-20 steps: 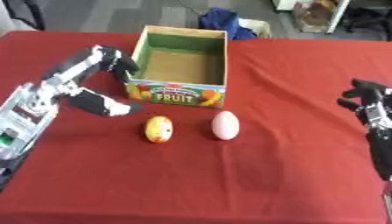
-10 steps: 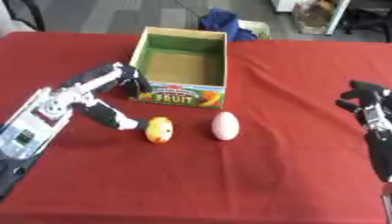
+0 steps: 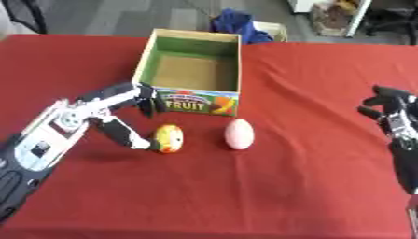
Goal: Pick up objects on the table and place them in the box.
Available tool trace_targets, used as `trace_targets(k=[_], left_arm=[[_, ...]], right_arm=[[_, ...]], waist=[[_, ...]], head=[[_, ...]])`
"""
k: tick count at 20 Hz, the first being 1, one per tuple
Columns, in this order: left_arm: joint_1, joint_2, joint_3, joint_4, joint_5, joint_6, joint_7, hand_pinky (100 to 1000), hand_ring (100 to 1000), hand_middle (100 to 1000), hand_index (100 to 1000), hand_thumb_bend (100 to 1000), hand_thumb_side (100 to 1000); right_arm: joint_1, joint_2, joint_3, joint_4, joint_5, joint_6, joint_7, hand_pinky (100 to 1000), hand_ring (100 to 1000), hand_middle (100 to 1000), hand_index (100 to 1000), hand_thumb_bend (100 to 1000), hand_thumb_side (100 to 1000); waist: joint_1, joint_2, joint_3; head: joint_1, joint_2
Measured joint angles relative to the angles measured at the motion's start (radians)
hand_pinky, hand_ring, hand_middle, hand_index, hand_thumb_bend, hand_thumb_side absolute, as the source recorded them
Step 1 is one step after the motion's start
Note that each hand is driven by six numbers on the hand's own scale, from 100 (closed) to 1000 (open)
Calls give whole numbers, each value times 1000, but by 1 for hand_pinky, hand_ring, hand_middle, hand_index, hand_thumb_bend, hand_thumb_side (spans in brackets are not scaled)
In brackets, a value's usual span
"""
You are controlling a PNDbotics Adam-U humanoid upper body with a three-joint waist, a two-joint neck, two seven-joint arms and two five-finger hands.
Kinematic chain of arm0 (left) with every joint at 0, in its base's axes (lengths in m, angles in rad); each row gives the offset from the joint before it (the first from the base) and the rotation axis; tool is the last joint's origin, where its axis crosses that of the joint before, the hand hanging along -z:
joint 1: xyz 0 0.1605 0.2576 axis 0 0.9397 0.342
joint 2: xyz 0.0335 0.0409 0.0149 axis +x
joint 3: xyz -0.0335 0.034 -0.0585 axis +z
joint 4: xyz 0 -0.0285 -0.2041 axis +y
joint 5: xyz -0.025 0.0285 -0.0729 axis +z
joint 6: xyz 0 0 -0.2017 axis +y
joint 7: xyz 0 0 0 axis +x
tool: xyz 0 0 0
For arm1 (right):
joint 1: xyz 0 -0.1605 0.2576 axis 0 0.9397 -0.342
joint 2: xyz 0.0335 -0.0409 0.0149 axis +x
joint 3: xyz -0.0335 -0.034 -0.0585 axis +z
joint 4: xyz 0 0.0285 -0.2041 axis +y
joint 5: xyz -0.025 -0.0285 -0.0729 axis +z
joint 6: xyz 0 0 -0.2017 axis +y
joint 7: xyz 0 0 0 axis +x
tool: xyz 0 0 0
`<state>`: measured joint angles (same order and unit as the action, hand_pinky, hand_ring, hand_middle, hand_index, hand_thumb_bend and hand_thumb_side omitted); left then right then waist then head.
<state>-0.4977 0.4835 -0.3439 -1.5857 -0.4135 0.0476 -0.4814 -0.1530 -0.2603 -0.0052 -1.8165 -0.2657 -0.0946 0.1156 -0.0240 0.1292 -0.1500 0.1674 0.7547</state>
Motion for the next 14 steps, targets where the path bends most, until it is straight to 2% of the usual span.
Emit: trace_targets(k=[14], left_arm=[[-25, -41, -29, 113, -75, -27, -12, 616, 575, 594, 713, 593, 100]], right_arm=[[0, 0, 5, 0, 0, 2, 2, 810, 1000, 592, 742, 100, 485]], waist=[[0, 0, -5]], head=[[7, 0]])
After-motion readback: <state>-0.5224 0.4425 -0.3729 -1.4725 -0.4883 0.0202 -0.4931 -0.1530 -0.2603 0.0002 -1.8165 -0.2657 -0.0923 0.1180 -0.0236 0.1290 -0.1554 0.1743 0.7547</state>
